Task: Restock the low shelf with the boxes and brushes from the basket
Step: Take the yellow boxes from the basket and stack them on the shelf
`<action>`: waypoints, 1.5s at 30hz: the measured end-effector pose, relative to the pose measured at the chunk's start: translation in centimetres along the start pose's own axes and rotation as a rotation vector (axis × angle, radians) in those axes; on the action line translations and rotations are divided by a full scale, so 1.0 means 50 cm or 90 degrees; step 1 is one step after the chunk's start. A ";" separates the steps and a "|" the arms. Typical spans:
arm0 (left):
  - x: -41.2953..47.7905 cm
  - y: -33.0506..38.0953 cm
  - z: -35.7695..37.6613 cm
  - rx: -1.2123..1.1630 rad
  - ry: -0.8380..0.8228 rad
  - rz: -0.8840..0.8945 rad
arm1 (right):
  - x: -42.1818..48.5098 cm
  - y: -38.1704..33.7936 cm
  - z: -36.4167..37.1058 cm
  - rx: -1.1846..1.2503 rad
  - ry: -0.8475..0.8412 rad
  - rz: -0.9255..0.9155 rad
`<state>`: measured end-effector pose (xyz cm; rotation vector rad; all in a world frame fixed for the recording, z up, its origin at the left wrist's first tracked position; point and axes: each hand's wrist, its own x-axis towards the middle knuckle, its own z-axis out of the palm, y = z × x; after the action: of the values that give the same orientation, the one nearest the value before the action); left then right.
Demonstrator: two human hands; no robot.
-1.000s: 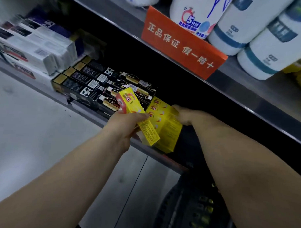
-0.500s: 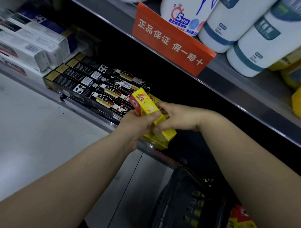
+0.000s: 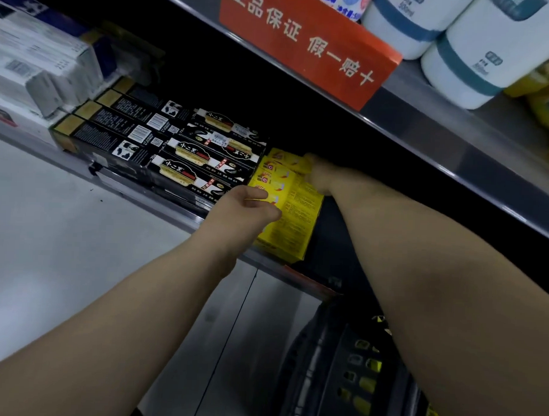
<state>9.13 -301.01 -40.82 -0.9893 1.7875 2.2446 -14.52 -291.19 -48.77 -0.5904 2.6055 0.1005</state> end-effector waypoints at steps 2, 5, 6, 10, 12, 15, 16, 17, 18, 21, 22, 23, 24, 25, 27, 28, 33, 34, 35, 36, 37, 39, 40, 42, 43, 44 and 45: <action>0.004 -0.001 -0.003 0.006 -0.002 0.000 | -0.013 -0.012 0.006 0.003 -0.045 -0.004; 0.007 -0.002 -0.006 0.009 0.001 0.000 | -0.028 -0.024 0.006 -0.036 -0.082 -0.038; 0.006 -0.001 -0.006 0.011 0.002 0.002 | -0.034 -0.030 0.001 -0.046 -0.095 -0.038; -0.003 0.011 0.001 0.031 -0.002 0.018 | -0.072 -0.055 -0.023 -0.125 -0.129 -0.013; -0.015 0.019 0.011 0.054 -0.015 0.035 | -0.107 -0.074 -0.050 -0.195 -0.136 -0.019; -0.041 0.038 0.034 0.133 -0.051 0.098 | -0.190 -0.108 -0.107 -0.244 -0.172 -0.090; -0.053 0.048 0.043 0.164 -0.064 0.129 | -0.225 -0.111 -0.124 -0.231 -0.168 -0.114; -0.066 0.058 0.053 0.192 -0.079 0.164 | -0.266 -0.107 -0.141 -0.200 -0.154 -0.137; -0.082 0.070 0.063 0.220 -0.097 0.201 | -0.311 -0.095 -0.153 -0.141 -0.123 -0.155; -0.141 0.090 0.092 0.321 -0.155 0.312 | -0.469 -0.020 -0.171 0.169 0.042 -0.143; -0.162 0.090 0.101 0.358 -0.177 0.345 | -0.526 0.011 -0.171 0.268 0.090 -0.134; -0.182 0.088 0.111 0.395 -0.202 0.379 | -0.581 0.040 -0.167 0.360 0.126 -0.133; -0.203 0.084 0.121 0.429 -0.230 0.411 | -0.630 0.068 -0.158 0.441 0.159 -0.129; -0.222 0.078 0.133 0.458 -0.263 0.441 | -0.673 0.094 -0.145 0.513 0.188 -0.117; -0.254 0.065 0.159 0.510 -0.330 0.490 | -0.734 0.148 -0.098 0.593 0.227 -0.044; -0.265 0.059 0.172 0.541 -0.354 0.513 | -0.753 0.171 -0.068 0.595 0.226 0.009; -0.284 0.040 0.210 0.669 -0.388 0.591 | -0.785 0.208 0.097 0.364 -0.063 0.228; -0.285 0.039 0.215 0.677 -0.389 0.587 | -0.786 0.207 0.126 0.281 -0.102 0.247; -0.286 0.038 0.219 0.686 -0.388 0.582 | -0.788 0.205 0.147 0.201 -0.093 0.271; -0.287 0.037 0.224 0.696 -0.386 0.579 | -0.791 0.206 0.164 0.149 -0.057 0.303; -0.288 0.036 0.228 0.709 -0.386 0.578 | -0.794 0.210 0.177 0.132 -0.024 0.346; -0.292 0.031 0.236 0.736 -0.383 0.583 | -0.802 0.227 0.193 0.224 -0.003 0.435; -0.296 0.028 0.239 0.746 -0.381 0.585 | -0.805 0.236 0.199 0.302 0.004 0.459; -0.301 0.025 0.245 0.752 -0.380 0.591 | -0.812 0.253 0.207 0.391 0.050 0.452; -0.304 0.024 0.247 0.751 -0.383 0.591 | -0.815 0.259 0.204 0.413 0.083 0.449; -0.307 0.023 0.248 0.746 -0.390 0.584 | -0.817 0.263 0.197 0.442 0.114 0.452; -0.310 0.022 0.251 0.737 -0.400 0.567 | -0.820 0.265 0.186 0.478 0.132 0.462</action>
<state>15.51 -285.31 -30.26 0.7292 2.7292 0.9726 16.63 -261.62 -38.76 0.6315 2.6334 -0.7064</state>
